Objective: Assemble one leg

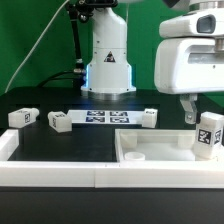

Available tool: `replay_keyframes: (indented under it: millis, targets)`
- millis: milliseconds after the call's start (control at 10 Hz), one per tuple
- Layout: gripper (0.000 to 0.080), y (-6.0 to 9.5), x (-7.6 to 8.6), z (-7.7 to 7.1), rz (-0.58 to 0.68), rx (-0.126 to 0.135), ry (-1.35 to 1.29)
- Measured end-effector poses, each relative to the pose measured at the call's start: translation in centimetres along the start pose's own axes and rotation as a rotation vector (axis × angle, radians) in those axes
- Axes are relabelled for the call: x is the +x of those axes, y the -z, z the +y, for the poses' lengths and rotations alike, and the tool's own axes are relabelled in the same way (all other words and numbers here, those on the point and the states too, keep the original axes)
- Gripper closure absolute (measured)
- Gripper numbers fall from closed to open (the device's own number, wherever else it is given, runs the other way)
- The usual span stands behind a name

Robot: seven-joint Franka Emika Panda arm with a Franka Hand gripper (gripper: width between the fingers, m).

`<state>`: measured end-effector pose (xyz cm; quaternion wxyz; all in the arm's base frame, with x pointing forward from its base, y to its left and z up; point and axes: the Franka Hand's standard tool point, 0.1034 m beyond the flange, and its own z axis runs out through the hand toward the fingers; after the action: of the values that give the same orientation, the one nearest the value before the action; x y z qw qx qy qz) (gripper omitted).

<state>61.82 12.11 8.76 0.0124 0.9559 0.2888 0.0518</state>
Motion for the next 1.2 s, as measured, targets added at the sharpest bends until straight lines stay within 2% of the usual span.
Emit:
replay_keyframes:
  millis: [100, 200, 300, 400, 500, 900, 1200]
  targets:
    - [0.0151, 0.01, -0.04, 0.17, 0.0, -0.002, 0.049]
    - [0.0236, 0.01, -0.05, 0.22, 0.0, -0.003, 0.11]
    - [0.0378, 0.01, -0.04, 0.2, 0.001, -0.002, 0.083]
    - [0.0378, 0.01, -0.04, 0.21, 0.001, -0.002, 0.083]
    - [0.0511, 0.01, -0.04, 0.21, 0.001, -0.002, 0.083]
    - [0.0511, 0.01, -0.04, 0.21, 0.001, -0.002, 0.05]
    - [0.0509, -0.03, -0.08, 0.12, 0.004, 0.015, -0.327]
